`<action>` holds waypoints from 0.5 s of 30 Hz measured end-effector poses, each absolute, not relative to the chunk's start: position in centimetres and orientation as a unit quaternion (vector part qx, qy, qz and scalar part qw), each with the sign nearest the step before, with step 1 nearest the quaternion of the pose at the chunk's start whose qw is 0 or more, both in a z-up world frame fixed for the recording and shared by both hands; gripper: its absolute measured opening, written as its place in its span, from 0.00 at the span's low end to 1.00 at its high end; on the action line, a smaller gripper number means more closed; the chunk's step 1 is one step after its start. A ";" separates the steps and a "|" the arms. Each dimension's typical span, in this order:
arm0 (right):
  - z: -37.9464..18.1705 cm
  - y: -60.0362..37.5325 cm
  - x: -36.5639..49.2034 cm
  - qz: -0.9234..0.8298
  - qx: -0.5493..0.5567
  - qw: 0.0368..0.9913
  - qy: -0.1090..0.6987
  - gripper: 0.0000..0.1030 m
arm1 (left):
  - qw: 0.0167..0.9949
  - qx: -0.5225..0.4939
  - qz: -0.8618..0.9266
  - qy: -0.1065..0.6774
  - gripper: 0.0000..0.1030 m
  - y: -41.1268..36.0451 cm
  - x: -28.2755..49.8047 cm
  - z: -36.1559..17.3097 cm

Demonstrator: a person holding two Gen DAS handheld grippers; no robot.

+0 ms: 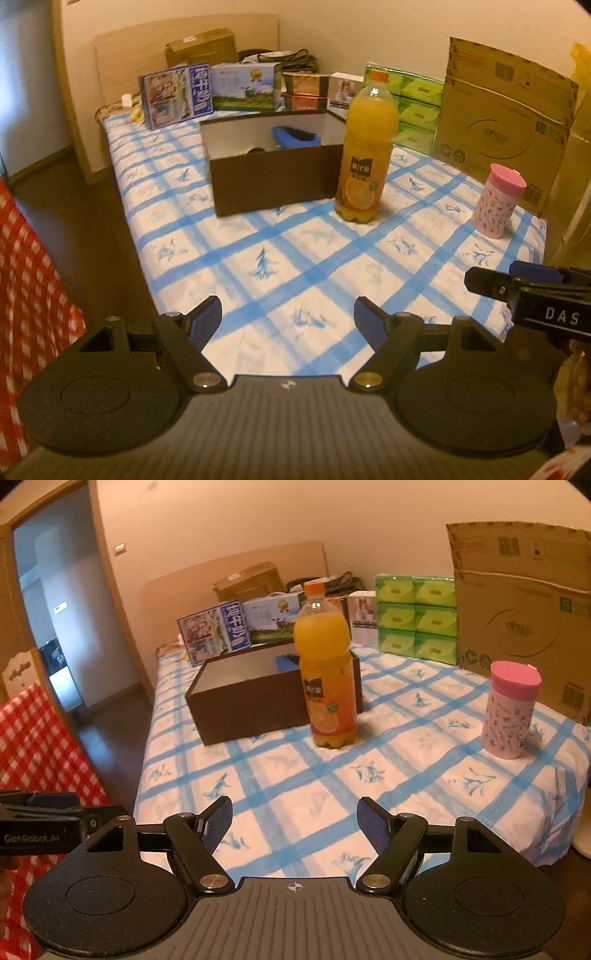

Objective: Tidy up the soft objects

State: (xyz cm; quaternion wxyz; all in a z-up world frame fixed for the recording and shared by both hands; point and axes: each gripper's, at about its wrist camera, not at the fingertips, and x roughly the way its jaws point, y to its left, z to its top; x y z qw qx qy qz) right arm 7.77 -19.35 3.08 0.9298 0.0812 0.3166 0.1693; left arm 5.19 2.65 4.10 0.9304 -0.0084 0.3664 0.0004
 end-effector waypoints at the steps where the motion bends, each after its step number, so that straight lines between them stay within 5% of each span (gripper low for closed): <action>1: 3.1 -19.2 7.5 0.170 0.078 0.929 0.318 0.72 | 0.930 -0.011 0.003 0.367 0.75 2.8 4.7 4.0; 15: 2.0 -19.2 4.1 0.142 0.080 0.922 0.352 0.72 | 0.927 -0.001 -0.015 0.375 0.75 2.2 3.1 3.0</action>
